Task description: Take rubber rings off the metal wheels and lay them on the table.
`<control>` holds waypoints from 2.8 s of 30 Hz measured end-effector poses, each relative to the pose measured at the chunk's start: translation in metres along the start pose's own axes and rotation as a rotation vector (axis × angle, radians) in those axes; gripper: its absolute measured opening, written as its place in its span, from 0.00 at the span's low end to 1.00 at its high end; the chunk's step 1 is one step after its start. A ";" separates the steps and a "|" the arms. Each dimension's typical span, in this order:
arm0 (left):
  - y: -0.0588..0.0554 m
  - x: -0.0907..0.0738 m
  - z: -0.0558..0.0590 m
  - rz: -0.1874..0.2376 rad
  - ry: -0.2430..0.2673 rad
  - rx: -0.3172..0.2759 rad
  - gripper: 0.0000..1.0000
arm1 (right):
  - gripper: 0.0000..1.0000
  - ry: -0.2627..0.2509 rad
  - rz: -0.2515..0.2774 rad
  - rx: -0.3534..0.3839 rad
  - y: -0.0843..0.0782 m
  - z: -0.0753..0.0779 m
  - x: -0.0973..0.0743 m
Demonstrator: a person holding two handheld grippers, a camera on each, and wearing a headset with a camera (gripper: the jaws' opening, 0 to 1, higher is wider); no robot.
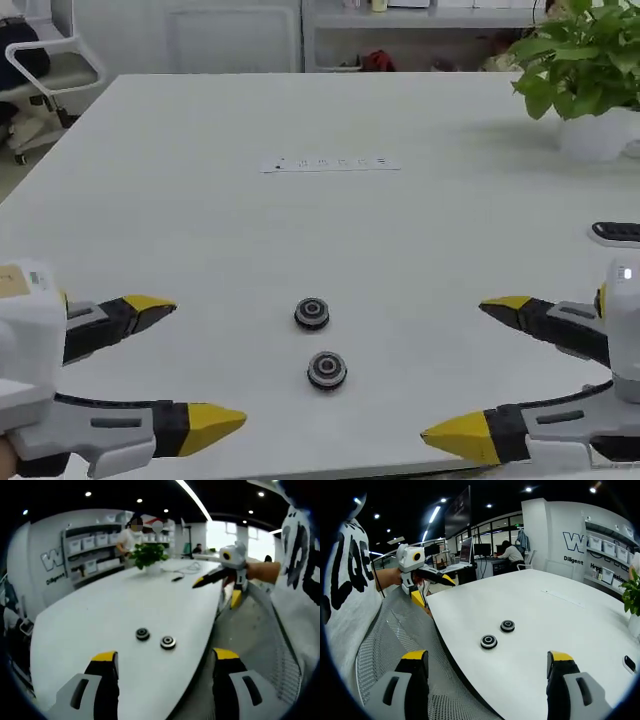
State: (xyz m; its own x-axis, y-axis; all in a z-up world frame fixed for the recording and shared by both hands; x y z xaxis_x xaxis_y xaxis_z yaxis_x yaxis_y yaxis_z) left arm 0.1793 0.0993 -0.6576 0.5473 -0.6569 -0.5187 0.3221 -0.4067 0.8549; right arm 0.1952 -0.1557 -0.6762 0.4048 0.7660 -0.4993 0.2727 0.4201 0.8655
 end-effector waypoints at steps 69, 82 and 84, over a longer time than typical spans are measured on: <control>0.022 0.012 -0.021 0.002 -0.025 0.091 0.60 | 0.86 0.018 0.028 -0.020 0.024 0.029 0.018; 0.021 0.025 -0.027 0.001 -0.048 0.090 0.57 | 0.83 0.037 0.011 -0.051 0.023 0.037 0.034; 0.021 0.027 -0.028 -0.001 -0.052 0.087 0.57 | 0.83 0.041 0.008 -0.057 0.023 0.038 0.036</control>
State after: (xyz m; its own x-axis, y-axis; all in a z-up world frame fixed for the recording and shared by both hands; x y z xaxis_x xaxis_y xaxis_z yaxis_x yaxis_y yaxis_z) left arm 0.2227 0.0912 -0.6537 0.5057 -0.6872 -0.5215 0.2529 -0.4599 0.8512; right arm 0.2490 -0.1367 -0.6760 0.3704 0.7882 -0.4914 0.2188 0.4401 0.8709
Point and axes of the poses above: the centre of the closed fingertips' face, and the gripper's own axes: x roughly forward along the fingers, z roughly to its right, y roughly out of its top, the point moved 5 cm from there along -x, roughly backward along the fingers, and after that the axes turned 2 degrees about -x, right-handed, at the moved point
